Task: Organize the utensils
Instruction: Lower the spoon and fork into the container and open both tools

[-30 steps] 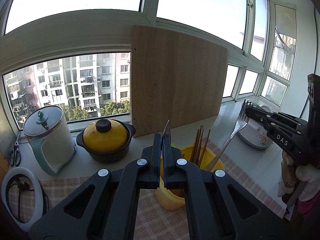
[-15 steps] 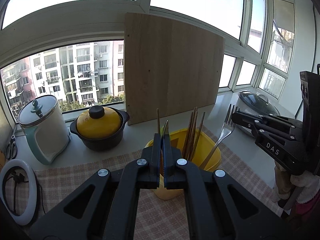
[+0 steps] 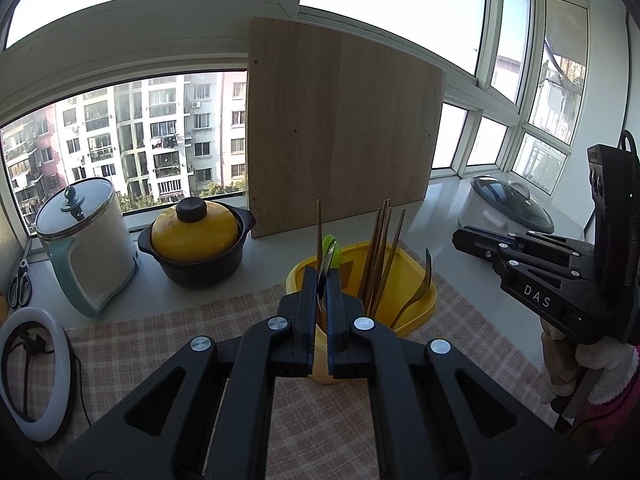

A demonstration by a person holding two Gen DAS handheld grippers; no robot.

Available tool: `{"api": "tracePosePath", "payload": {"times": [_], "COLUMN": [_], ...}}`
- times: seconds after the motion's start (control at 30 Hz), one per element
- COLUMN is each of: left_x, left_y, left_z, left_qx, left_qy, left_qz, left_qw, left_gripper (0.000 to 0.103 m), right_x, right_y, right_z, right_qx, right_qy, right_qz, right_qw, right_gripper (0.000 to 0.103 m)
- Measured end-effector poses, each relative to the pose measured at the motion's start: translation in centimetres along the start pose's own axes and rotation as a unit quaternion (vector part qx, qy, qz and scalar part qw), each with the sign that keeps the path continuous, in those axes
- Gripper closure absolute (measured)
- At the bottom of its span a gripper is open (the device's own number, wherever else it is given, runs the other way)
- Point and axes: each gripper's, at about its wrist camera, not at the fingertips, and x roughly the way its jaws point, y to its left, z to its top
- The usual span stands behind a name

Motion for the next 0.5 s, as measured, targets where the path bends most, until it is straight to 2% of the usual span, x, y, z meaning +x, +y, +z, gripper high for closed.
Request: {"api": "tracePosePath", "payload": {"times": [0.1,0.5], "left_x": [-0.2,-3.5], "left_y": [-0.2,-0.8], "left_z": [-0.1,-1.1], "left_qx": [0.001,0.002], "left_qy": [0.001,-0.022], "left_qz": [0.0,0.004], "left_qw": [1.0,0.9997], "left_gripper": [0.103,0.103], "right_x": [-0.4,-2.9], "right_y": [0.1,0.2], "right_z": [0.2,-0.9], "right_qx": [-0.001,0.005], "right_qy": [-0.003,-0.005], "right_qz": [0.002,0.015], "right_qw": [1.0,1.0], "right_gripper": [0.094,0.09]}}
